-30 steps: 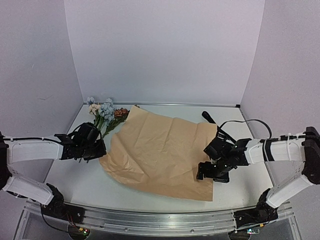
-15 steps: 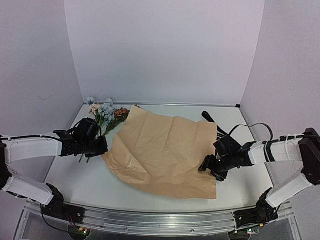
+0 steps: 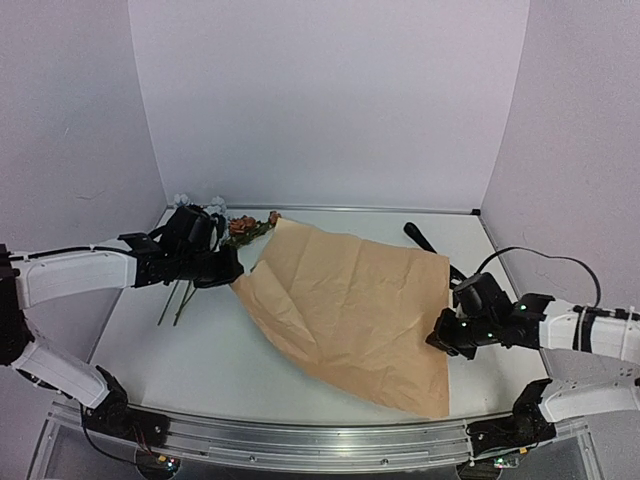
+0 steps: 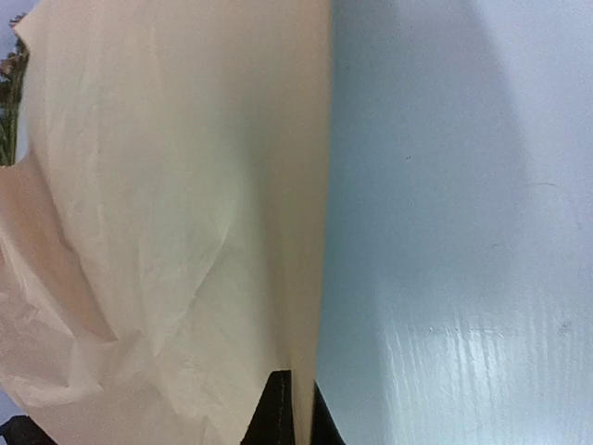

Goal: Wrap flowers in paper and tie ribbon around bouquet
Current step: Adjust the flattened wrapping paper at the center of the board.

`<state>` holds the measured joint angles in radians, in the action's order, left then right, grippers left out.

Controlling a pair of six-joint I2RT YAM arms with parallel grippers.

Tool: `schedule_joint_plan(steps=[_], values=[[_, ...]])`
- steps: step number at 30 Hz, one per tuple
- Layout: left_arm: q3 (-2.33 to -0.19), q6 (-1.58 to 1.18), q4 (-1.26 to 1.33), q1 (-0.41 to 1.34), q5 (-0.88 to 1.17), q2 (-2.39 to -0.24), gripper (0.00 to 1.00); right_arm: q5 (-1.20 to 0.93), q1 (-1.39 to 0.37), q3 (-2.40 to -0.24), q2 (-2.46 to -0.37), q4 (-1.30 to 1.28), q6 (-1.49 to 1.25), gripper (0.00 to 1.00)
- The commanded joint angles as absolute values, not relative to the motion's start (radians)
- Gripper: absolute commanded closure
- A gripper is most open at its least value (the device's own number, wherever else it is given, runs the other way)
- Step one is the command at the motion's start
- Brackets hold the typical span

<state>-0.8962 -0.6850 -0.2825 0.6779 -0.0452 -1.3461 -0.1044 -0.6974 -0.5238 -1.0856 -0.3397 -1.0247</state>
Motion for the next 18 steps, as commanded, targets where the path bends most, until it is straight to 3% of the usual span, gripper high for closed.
schedule_joint_plan(steps=[1, 8, 18], values=[[-1.049, -0.58, -0.277, 0.685, -0.064, -1.435, 1.0, 0.142, -0.79, -0.543, -0.963, -0.519, -0.961, 1.0], [-1.143, -0.563, -0.37, 0.567, -0.106, -1.57, 1.0, 0.253, -0.931, -0.546, -1.132, -0.377, -1.07, 1.0], [-1.173, -0.584, -0.381, 0.402, -0.009, -1.707, 1.0, 0.155, -0.944, -0.708, -1.444, -0.231, -1.156, 1.0]])
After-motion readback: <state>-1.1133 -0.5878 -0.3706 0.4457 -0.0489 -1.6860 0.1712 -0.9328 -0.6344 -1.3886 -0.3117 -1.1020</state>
